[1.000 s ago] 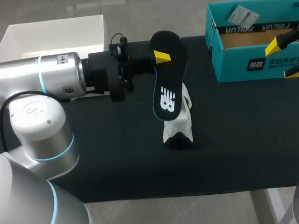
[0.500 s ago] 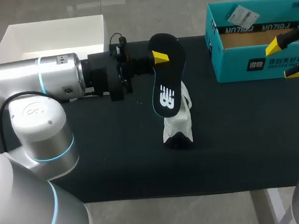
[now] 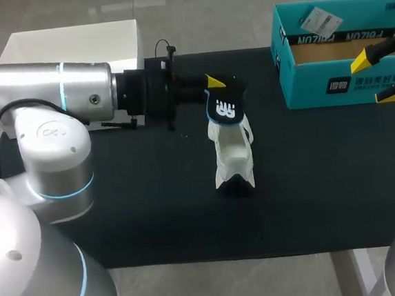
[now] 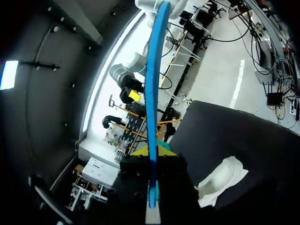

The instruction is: Take the shoe out of the shoebox, open the shoe tongue, remove and reinsert the insole, then place the shoe into the shoebox

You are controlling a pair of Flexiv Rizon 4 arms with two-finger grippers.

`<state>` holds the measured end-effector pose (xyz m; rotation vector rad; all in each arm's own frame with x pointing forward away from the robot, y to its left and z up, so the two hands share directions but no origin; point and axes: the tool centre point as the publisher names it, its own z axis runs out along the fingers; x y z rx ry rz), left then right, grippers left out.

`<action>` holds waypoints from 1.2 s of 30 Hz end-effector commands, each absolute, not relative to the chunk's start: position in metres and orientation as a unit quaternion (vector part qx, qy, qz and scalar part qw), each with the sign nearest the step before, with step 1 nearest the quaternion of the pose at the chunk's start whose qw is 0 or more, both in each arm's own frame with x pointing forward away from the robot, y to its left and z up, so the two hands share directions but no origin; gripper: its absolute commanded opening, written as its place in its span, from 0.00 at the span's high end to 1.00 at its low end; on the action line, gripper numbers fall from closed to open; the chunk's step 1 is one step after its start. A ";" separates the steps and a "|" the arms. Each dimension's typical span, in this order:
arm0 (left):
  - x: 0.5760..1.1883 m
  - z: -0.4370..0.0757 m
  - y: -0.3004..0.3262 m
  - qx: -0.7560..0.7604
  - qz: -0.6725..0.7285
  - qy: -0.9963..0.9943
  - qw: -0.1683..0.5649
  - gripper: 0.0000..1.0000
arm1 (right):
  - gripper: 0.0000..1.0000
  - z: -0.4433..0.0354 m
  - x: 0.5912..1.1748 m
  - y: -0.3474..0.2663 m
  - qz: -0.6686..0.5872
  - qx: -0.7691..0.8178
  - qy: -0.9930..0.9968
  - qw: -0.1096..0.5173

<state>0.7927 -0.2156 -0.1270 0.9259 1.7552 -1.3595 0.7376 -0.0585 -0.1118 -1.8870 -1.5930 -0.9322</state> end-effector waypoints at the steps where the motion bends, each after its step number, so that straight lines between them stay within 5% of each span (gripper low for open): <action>1: 0.806 -0.137 -0.221 0.386 -0.476 0.760 0.218 1.00 | 0.00 -0.112 0.736 -0.058 -0.342 -0.693 -0.584 0.247; 21: 0.810 -0.160 -0.227 0.396 -0.506 0.726 0.245 1.00 | 0.00 -0.112 0.736 -0.058 -0.342 -0.693 -0.584 0.247; 36: 0.746 -0.214 -0.229 0.377 -0.511 0.749 0.189 1.00 | 0.00 -0.112 0.736 -0.058 -0.342 -0.693 -0.584 0.247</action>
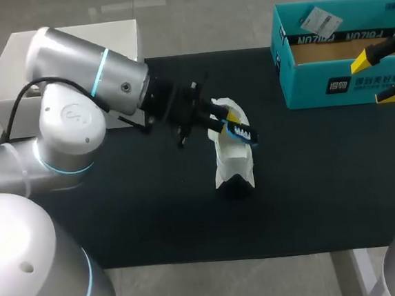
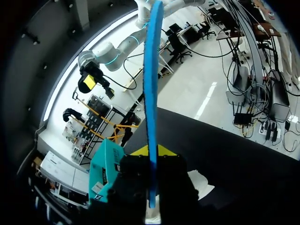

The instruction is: Take the shoe out of the shoebox, open the shoe tongue, remove and reinsert the insole, then place the shoe into the shoebox

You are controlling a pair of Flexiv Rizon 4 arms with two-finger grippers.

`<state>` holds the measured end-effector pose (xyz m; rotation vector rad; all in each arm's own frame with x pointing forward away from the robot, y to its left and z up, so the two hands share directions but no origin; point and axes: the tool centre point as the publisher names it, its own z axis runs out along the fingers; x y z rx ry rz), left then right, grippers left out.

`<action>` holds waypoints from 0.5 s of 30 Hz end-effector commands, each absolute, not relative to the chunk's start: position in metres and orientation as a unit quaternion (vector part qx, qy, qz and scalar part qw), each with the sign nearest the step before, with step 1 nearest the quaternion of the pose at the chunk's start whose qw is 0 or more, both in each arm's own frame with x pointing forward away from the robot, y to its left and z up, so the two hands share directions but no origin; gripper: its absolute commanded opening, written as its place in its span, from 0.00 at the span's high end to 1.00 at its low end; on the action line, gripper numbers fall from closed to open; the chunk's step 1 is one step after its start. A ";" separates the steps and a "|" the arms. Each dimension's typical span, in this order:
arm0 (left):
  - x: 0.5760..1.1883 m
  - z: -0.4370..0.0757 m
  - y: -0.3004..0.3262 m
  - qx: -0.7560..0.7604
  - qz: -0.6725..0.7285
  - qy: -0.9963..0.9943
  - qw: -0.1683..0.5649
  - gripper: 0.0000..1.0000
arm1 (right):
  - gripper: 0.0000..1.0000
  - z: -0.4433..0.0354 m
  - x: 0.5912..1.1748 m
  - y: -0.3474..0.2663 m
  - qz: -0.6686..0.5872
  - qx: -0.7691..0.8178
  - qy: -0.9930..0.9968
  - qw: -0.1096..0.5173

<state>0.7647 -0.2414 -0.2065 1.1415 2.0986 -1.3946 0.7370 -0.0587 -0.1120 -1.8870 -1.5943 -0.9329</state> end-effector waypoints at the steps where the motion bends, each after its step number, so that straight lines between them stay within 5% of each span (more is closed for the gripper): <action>1: 0.743 -0.215 -0.228 0.373 -0.514 0.750 0.186 1.00 | 0.00 -0.112 0.736 -0.058 -0.342 -0.693 -0.584 0.247; 5: 0.719 -0.233 -0.216 0.372 -0.511 0.751 0.193 1.00 | 0.00 -0.112 0.736 -0.058 -0.342 -0.693 -0.584 0.247; 15: 0.788 -0.279 -0.272 0.392 -0.527 0.724 0.209 1.00 | 0.00 -0.112 0.736 -0.058 -0.342 -0.693 -0.584 0.247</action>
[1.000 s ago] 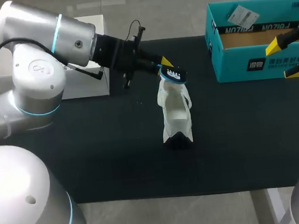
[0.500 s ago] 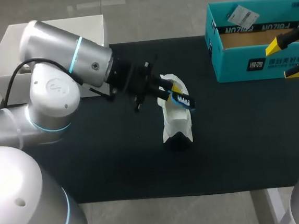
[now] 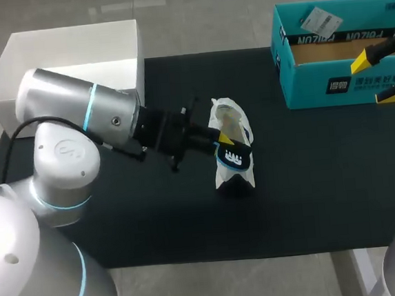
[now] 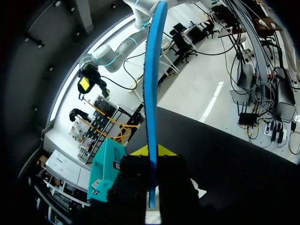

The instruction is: Take the shoe out of the shoebox, open the shoe tongue, remove and reinsert the insole, then place the shoe into the shoebox

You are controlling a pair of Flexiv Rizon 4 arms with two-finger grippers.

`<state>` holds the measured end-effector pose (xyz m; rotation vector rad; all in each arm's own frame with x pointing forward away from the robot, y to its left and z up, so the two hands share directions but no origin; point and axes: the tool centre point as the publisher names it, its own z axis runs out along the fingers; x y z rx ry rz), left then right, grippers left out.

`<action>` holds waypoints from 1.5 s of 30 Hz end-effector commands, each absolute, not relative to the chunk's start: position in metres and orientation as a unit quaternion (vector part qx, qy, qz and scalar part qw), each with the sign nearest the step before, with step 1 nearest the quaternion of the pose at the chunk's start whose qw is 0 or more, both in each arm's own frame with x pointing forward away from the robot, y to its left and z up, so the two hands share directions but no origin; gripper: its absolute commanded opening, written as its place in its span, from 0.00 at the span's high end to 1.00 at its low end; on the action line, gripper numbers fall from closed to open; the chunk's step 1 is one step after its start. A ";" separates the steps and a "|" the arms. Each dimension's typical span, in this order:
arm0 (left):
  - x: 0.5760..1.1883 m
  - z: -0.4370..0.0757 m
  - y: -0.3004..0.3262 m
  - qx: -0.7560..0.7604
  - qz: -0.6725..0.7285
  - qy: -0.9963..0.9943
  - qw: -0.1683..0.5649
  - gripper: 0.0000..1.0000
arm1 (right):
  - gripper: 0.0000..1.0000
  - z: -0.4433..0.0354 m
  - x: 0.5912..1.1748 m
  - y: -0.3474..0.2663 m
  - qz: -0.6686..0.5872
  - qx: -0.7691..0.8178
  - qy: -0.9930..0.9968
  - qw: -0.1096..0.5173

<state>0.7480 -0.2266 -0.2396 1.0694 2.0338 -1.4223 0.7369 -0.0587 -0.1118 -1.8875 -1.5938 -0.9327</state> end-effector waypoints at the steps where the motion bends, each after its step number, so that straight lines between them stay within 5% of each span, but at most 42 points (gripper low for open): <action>1: 0.789 -0.280 -0.273 0.392 -0.529 0.724 0.207 1.00 | 0.00 -0.112 0.736 -0.058 -0.342 -0.693 -0.584 0.247; 45: 0.829 -0.310 -0.274 0.351 -0.513 0.746 0.242 1.00 | 0.00 -0.112 0.736 -0.058 -0.342 -0.693 -0.584 0.247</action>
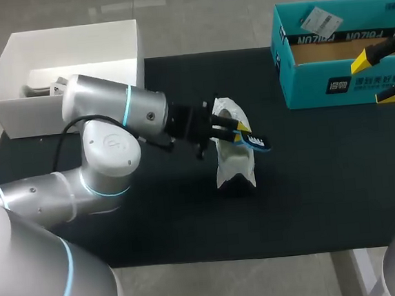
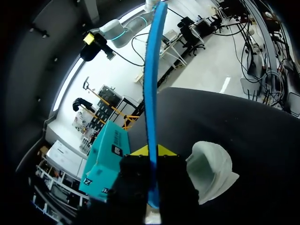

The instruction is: Take the shoe out of the shoebox, open the shoe tongue, remove and reinsert the insole, then place the shoe into the shoebox

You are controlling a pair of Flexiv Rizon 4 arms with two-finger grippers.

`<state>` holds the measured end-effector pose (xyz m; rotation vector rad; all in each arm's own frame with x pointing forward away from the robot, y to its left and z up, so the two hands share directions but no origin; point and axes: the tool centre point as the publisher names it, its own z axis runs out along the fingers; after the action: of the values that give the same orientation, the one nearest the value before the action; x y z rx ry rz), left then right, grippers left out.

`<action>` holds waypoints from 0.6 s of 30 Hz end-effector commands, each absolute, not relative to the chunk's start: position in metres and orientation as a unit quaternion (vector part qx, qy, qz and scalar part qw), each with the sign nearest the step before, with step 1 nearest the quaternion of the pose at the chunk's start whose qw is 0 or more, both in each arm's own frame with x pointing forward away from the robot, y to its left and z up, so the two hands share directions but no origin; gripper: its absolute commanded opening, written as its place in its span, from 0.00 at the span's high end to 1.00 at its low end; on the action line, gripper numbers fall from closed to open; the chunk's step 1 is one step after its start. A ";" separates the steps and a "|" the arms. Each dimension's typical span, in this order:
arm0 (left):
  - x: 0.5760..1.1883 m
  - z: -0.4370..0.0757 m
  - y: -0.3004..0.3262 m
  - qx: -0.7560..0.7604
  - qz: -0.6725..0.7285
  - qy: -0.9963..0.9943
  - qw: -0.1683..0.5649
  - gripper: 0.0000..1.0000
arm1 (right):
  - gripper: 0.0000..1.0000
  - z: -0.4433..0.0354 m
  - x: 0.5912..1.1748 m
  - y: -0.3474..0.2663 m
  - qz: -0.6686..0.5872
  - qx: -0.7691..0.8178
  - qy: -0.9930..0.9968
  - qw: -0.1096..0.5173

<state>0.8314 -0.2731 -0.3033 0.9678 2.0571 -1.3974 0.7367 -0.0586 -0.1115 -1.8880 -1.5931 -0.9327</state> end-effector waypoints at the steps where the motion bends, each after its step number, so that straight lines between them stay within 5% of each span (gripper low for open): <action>1: 0.829 -0.311 -0.274 0.349 -0.515 0.745 0.240 1.00 | 0.00 -0.112 0.736 -0.058 -0.342 -0.693 -0.584 0.247; 18: 0.825 -0.290 -0.260 0.353 -0.515 0.740 0.249 1.00 | 0.00 -0.112 0.736 -0.058 -0.342 -0.693 -0.584 0.247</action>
<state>0.8244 -0.2601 -0.2904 0.9614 2.0154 -1.4048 0.7367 -0.0585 -0.1115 -1.8877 -1.5928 -0.9333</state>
